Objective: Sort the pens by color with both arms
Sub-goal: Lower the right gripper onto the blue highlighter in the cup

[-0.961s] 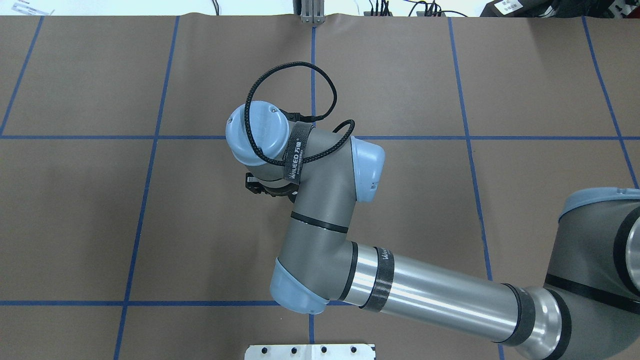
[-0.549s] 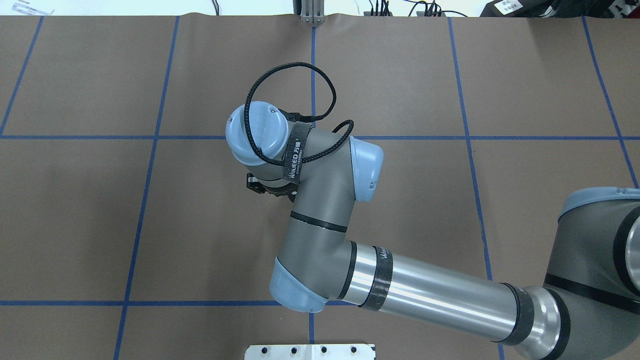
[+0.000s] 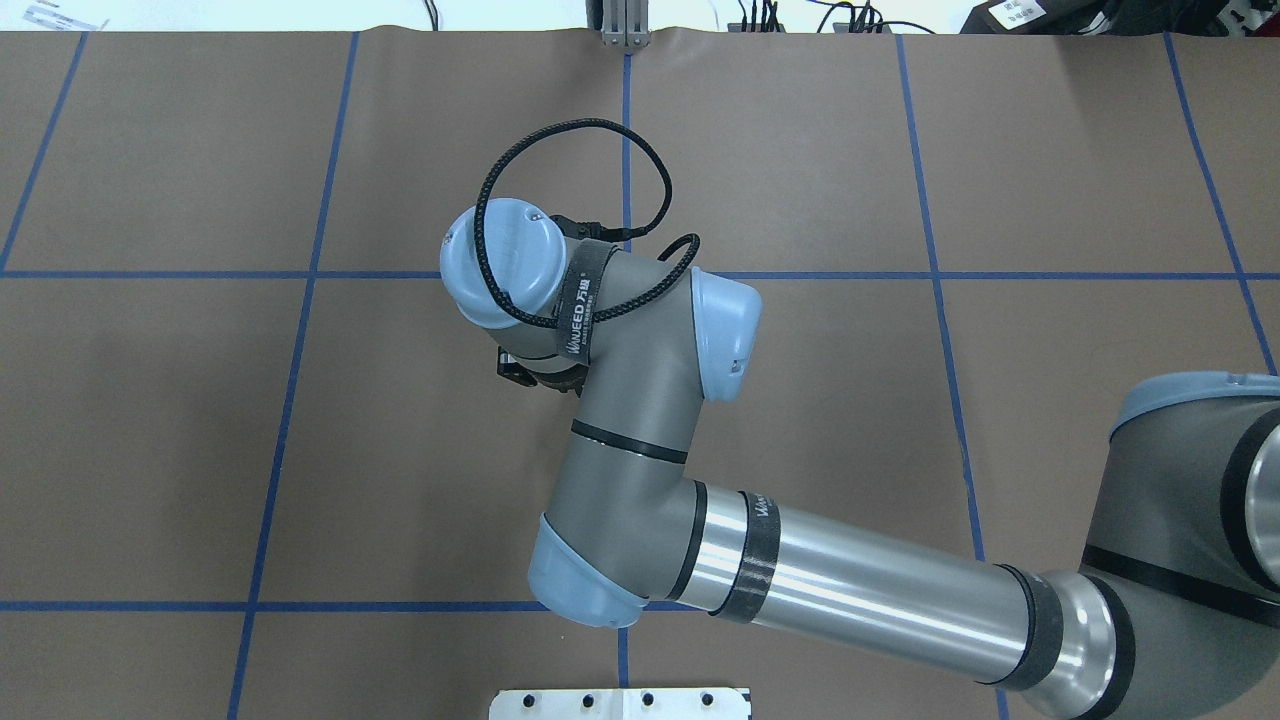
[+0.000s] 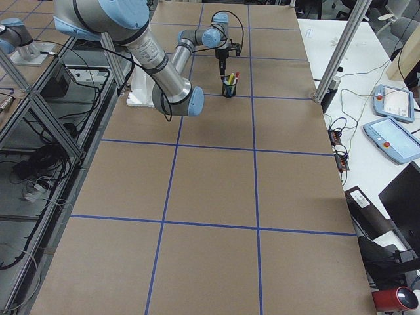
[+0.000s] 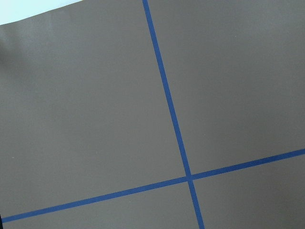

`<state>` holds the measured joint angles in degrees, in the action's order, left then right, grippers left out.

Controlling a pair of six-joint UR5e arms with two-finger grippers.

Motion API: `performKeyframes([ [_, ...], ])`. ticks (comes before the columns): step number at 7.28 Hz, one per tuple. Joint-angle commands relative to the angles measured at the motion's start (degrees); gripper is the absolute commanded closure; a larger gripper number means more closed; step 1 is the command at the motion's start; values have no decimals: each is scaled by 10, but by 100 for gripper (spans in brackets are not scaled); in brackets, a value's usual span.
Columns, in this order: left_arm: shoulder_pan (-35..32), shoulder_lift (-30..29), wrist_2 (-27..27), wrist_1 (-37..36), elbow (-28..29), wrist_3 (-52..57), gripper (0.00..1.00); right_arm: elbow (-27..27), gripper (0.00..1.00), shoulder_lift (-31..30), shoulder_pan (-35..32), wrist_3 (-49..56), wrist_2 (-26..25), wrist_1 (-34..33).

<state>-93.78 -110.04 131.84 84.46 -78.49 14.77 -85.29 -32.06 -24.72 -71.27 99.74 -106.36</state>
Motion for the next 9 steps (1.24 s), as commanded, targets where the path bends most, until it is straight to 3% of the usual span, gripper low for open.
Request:
performKeyframes([
  [1, 0, 0, 0, 0, 0, 0, 0, 2, 43, 15, 0, 4, -5, -24],
  [9, 0, 0, 0, 0, -1, 0, 0, 5, 55, 9, 2, 3, -10, -24],
])
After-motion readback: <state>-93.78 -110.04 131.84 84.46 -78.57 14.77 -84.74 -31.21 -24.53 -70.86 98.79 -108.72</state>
